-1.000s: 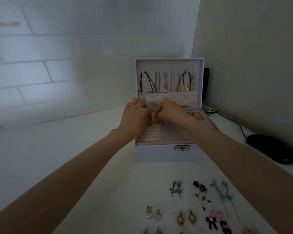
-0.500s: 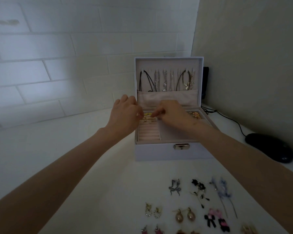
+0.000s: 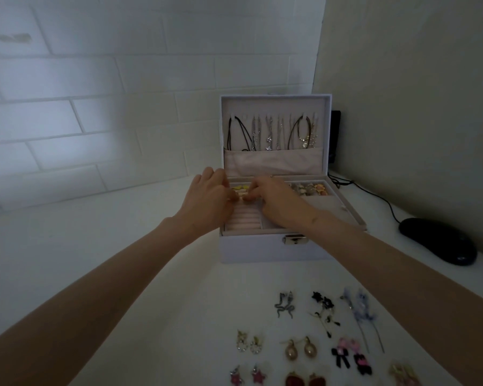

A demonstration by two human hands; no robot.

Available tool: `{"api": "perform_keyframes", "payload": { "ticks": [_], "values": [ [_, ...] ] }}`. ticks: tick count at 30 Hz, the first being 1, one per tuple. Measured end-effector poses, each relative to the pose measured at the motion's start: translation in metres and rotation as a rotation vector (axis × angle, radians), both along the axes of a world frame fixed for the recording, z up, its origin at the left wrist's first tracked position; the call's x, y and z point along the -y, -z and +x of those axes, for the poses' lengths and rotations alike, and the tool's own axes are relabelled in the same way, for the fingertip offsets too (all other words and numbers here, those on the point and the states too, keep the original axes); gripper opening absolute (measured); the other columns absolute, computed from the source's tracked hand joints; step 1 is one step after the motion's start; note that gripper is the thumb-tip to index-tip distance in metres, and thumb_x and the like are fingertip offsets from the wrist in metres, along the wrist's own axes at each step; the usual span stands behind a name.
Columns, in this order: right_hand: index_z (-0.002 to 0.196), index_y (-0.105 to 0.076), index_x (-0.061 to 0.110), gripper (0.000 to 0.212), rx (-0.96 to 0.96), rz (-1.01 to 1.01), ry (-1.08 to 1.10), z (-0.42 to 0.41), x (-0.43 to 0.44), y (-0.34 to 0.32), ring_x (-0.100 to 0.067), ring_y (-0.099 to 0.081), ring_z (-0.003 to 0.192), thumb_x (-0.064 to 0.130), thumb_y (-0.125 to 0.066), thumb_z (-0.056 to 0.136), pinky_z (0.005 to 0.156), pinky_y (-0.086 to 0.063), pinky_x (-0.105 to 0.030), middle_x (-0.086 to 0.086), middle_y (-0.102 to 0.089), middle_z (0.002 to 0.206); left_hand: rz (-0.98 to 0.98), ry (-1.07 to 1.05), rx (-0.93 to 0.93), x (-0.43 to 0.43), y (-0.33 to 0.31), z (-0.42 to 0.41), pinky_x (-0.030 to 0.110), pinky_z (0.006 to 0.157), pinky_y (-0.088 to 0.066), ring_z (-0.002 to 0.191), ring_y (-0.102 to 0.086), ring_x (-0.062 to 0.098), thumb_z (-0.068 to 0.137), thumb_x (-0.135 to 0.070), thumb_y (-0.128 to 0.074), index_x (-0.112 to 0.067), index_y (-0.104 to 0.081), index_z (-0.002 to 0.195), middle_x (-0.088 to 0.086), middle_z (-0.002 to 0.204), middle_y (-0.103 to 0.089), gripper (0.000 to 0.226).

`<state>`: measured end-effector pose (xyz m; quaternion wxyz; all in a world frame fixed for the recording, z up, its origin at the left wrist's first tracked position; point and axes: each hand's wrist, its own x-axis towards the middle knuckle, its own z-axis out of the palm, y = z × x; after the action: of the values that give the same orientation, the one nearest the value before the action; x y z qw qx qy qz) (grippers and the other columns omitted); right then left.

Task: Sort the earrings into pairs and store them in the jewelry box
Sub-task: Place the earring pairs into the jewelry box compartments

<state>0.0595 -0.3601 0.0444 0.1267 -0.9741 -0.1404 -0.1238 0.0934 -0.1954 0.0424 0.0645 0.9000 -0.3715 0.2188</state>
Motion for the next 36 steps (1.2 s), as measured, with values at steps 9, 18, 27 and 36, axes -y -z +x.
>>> {"api": "perform_keyframes", "payload": {
  "ticks": [9, 18, 27, 36],
  "values": [
    [0.12, -0.062, 0.007, 0.048, 0.021, 0.172, -0.018, -0.014, 0.003, -0.01, -0.027, -0.055, 0.106, -0.011, -0.047, 0.078, 0.087, -0.037, -0.024, -0.015, -0.064, 0.112, -0.112, -0.034, -0.03, -0.001, 0.002, 0.003, 0.031, 0.076, -0.03, 0.098, -0.044, 0.031, 0.083, -0.014, -0.059, -0.013, -0.066, 0.111, 0.013, 0.105, -0.055, 0.029],
    [0.094, -0.072, 0.022, 0.018, 0.175, 0.147, -0.106, -0.086, -0.012, -0.008, -0.019, -0.057, 0.086, 0.014, -0.066, 0.079, 0.082, -0.043, -0.035, 0.001, -0.065, 0.089, -0.272, 0.149, -0.1, -0.035, 0.009, -0.078, 0.024, 0.067, -0.036, 0.074, -0.043, 0.012, 0.082, -0.032, -0.049, -0.018, -0.056, 0.088, -0.008, 0.084, -0.056, 0.016],
    [0.09, -0.071, 0.034, 0.014, -0.182, 0.013, -0.178, -0.149, -0.032, 0.023, -0.003, -0.044, 0.083, 0.042, -0.067, 0.079, 0.078, -0.026, -0.026, 0.012, -0.065, 0.089, -0.073, 0.252, -0.567, -0.054, 0.035, -0.137, 0.013, 0.072, -0.038, 0.081, -0.045, -0.001, 0.08, -0.039, -0.067, -0.029, -0.06, 0.091, -0.022, 0.084, -0.052, 0.017],
    [0.081, -0.071, 0.023, 0.004, -0.212, 0.107, -0.175, -0.152, -0.03, 0.029, 0.002, -0.047, 0.071, 0.022, -0.069, 0.078, 0.075, -0.029, -0.015, 0.016, -0.06, 0.076, -0.061, 0.275, -0.556, -0.047, 0.048, -0.137, 0.009, 0.073, -0.035, 0.083, -0.041, -0.005, 0.084, -0.029, -0.065, -0.035, -0.049, 0.079, -0.018, 0.088, -0.044, 0.018]
  ]
}}
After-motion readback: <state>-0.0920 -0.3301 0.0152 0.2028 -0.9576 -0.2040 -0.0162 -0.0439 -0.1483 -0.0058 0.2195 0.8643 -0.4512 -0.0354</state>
